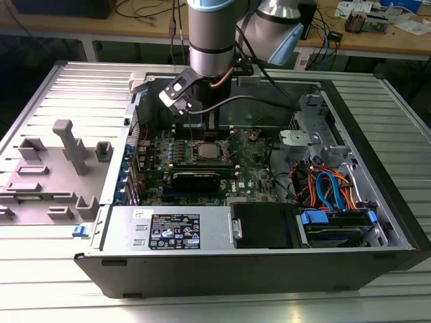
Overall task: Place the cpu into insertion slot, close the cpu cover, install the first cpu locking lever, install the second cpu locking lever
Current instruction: 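Place the cpu into insertion slot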
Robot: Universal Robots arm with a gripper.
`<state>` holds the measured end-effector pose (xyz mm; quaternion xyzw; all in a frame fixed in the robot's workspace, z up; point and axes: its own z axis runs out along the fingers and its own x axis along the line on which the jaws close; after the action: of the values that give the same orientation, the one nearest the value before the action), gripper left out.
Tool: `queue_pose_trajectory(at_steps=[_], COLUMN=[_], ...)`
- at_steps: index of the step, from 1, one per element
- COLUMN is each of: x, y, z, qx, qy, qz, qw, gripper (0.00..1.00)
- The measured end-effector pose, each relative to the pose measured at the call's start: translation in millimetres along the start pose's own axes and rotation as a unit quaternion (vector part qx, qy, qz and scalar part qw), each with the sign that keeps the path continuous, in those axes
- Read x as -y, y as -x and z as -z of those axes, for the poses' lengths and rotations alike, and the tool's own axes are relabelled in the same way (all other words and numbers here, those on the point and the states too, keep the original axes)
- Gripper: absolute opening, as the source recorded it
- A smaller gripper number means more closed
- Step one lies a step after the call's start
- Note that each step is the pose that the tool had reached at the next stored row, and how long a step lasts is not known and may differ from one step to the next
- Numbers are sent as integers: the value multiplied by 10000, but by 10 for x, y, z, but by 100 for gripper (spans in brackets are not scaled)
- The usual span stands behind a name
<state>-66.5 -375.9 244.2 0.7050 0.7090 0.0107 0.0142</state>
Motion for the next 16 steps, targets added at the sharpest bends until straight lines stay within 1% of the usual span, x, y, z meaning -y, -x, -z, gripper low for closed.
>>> queue_pose_trajectory(at_steps=[4, 9, 11, 14, 15, 16], x=[-3, -8, -11, -10, -11, -28], y=[0, 1, 1, 1, 0, 0], z=[71, 217, 237, 239, 238, 236], qx=[0, 6, 35, 47, 69, 74], qy=[-5, -17, -19, -20, -20, -20], qz=[0, 0, 2, 2, 2, 3], qw=[10000, 10000, 10000, 10000, 10000, 10000], gripper=[11, 11, 11, 11, 11, 11])
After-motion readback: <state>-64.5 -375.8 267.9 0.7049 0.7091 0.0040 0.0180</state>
